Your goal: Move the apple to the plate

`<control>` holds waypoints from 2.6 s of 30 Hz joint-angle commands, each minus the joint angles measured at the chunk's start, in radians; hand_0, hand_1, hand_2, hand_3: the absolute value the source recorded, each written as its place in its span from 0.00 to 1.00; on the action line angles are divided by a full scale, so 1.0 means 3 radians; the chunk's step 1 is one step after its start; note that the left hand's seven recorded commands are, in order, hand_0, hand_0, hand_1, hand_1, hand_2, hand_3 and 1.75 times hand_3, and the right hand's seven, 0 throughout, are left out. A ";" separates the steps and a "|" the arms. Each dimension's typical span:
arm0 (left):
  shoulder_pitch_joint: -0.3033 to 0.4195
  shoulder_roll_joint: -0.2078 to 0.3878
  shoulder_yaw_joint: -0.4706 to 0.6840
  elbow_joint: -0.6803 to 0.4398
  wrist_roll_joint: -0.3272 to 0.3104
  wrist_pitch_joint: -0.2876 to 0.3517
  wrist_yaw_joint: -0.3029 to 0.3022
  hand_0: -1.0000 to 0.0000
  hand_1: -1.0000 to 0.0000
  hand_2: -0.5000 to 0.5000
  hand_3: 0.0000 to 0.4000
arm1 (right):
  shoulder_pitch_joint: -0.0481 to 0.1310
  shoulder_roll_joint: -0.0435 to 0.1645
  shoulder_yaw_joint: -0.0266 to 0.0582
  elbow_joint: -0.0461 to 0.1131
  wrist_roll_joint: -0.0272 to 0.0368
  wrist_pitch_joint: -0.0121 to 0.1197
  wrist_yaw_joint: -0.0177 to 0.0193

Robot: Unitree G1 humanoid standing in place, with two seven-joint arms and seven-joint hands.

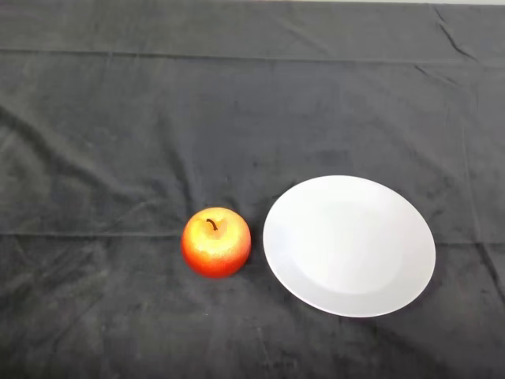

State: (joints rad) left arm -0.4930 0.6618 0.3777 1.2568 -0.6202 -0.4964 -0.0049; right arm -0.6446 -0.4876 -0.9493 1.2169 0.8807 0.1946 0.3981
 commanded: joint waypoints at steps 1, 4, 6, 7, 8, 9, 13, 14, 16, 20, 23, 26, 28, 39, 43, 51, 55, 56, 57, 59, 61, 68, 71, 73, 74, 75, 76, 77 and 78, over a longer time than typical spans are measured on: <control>-0.0104 -0.0050 0.0009 -0.0201 0.0082 -0.0062 0.0030 1.00 1.00 0.50 0.00 | -0.0053 -0.0065 -0.0012 0.0002 0.0058 -0.0027 0.0008; -0.0124 -0.0094 -0.0043 -0.0219 0.0169 -0.0073 0.0019 1.00 1.00 0.50 0.00 | -0.0053 -0.0064 -0.0012 0.0000 0.0058 -0.0027 0.0008; -0.0131 -0.0115 -0.0084 -0.0232 0.0235 -0.0085 0.0007 1.00 1.00 0.50 0.00 | -0.0052 -0.0064 -0.0012 -0.0001 0.0058 -0.0027 0.0007; -0.0133 -0.0125 -0.0106 -0.0238 0.0270 -0.0092 0.0001 1.00 1.00 0.50 0.00 | -0.0052 -0.0063 -0.0012 -0.0001 0.0058 -0.0027 0.0007; -0.0135 -0.0135 -0.0129 -0.0244 0.0306 -0.0100 -0.0004 1.00 1.00 0.50 0.00 | -0.0052 -0.0063 -0.0012 -0.0002 0.0058 -0.0027 0.0007; -0.0136 -0.0143 -0.0151 -0.0250 0.0340 -0.0108 -0.0009 1.00 1.00 0.50 0.00 | -0.0052 -0.0063 -0.0012 -0.0002 0.0058 -0.0027 0.0007; -0.0134 -0.0173 -0.0257 -0.0275 0.0504 -0.0149 -0.0033 1.00 1.00 0.50 0.00 | -0.0051 -0.0062 -0.0011 -0.0005 0.0058 -0.0027 0.0006; -0.0134 -0.0180 -0.0282 -0.0281 0.0543 -0.0159 -0.0037 1.00 1.00 0.50 0.00 | -0.0051 -0.0062 -0.0011 -0.0005 0.0058 -0.0027 0.0005; -0.0134 -0.0196 -0.0333 -0.0292 0.0621 -0.0180 -0.0045 1.00 1.00 0.50 0.00 | -0.0051 -0.0061 -0.0011 -0.0006 0.0058 -0.0027 0.0005; -0.0139 -0.0232 -0.0429 -0.0314 0.0770 -0.0217 -0.0060 1.00 1.00 0.50 0.00 | -0.0050 -0.0060 -0.0010 -0.0009 0.0057 -0.0026 0.0004; -0.0147 -0.0272 -0.0494 -0.0331 0.0871 -0.0244 -0.0067 1.00 1.00 0.50 0.00 | -0.0049 -0.0059 -0.0010 -0.0011 0.0057 -0.0026 0.0003; -0.0161 -0.0321 -0.0556 -0.0349 0.0963 -0.0267 -0.0077 1.00 1.00 0.50 0.00 | -0.0048 -0.0058 -0.0009 -0.0013 0.0057 -0.0026 0.0002; -0.0173 -0.0354 -0.0594 -0.0362 0.1017 -0.0281 -0.0087 1.00 1.00 0.50 0.00 | -0.0048 -0.0058 -0.0009 -0.0014 0.0057 -0.0026 0.0001; -0.0201 -0.0595 -0.0785 -0.0443 0.1280 -0.0423 -0.0154 1.00 1.00 0.50 0.00 | -0.0046 -0.0055 -0.0007 -0.0021 0.0057 -0.0025 -0.0002; -0.0191 -0.0683 -0.0852 -0.0467 0.1362 -0.0486 -0.0204 1.00 1.00 0.50 0.00 | -0.0045 -0.0054 -0.0007 -0.0023 0.0057 -0.0025 -0.0003; -0.0159 -0.0865 -0.1003 -0.0497 0.1522 -0.0603 -0.0311 1.00 1.00 0.50 0.00 | -0.0044 -0.0052 -0.0006 -0.0027 0.0057 -0.0024 -0.0005; -0.0144 -0.0941 -0.1081 -0.0508 0.1592 -0.0664 -0.0386 1.00 1.00 0.50 0.00 | -0.0043 -0.0052 -0.0006 -0.0029 0.0057 -0.0024 -0.0006; -0.0140 -0.0955 -0.1098 -0.0510 0.1606 -0.0678 -0.0404 1.00 1.00 0.50 0.00 | -0.0043 -0.0051 -0.0006 -0.0030 0.0057 -0.0024 -0.0006; -0.0135 -0.0971 -0.1117 -0.0513 0.1621 -0.0694 -0.0425 1.00 1.00 0.50 0.00 | -0.0043 -0.0051 -0.0005 -0.0030 0.0057 -0.0024 -0.0006; -0.0125 -0.1003 -0.1155 -0.0515 0.1650 -0.0725 -0.0465 1.00 1.00 0.50 0.00 | -0.0043 -0.0051 -0.0005 -0.0031 0.0057 -0.0024 -0.0007; -0.0119 -0.1032 -0.1188 -0.0516 0.1672 -0.0751 -0.0500 1.00 1.00 0.50 0.00 | -0.0043 -0.0051 -0.0005 -0.0031 0.0057 -0.0024 -0.0007; -0.0082 -0.1149 -0.1326 -0.0518 0.1741 -0.0873 -0.0643 1.00 1.00 0.50 0.00 | -0.0042 -0.0050 -0.0005 -0.0033 0.0058 -0.0023 -0.0008; -0.0065 -0.1190 -0.1386 -0.0517 0.1758 -0.0930 -0.0707 1.00 1.00 0.50 0.00 | -0.0042 -0.0050 -0.0005 -0.0033 0.0058 -0.0023 -0.0008; -0.0053 -0.1211 -0.1423 -0.0515 0.1765 -0.0966 -0.0744 1.00 1.00 0.50 0.00 | -0.0042 -0.0050 -0.0005 -0.0033 0.0058 -0.0023 -0.0008; -0.0045 -0.1222 -0.1448 -0.0514 0.1770 -0.0989 -0.0770 1.00 1.00 0.50 0.00 | -0.0042 -0.0050 -0.0005 -0.0033 0.0058 -0.0023 -0.0008; -0.0037 -0.1231 -0.1471 -0.0514 0.1775 -0.1011 -0.0790 1.00 1.00 0.50 0.00 | -0.0042 -0.0050 -0.0005 -0.0033 0.0058 -0.0023 -0.0008; -0.0029 -0.1238 -0.1492 -0.0513 0.1779 -0.1031 -0.0809 1.00 1.00 0.50 0.00 | -0.0042 -0.0050 -0.0005 -0.0033 0.0058 -0.0023 -0.0008; -0.0022 -0.1244 -0.1512 -0.0511 0.1782 -0.1049 -0.0828 1.00 1.00 0.50 0.00 | -0.0042 -0.0051 -0.0005 -0.0033 0.0058 -0.0023 -0.0008; -0.0017 -0.1248 -0.1531 -0.0510 0.1784 -0.1065 -0.0845 1.00 1.00 0.50 0.00 | -0.0042 -0.0051 -0.0005 -0.0033 0.0058 -0.0023 -0.0008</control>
State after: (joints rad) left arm -0.5026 0.2855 -0.0647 1.1436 -0.1027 -0.7935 -0.2515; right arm -0.6446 -0.4875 -0.9492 1.2168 0.8807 0.1947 0.3980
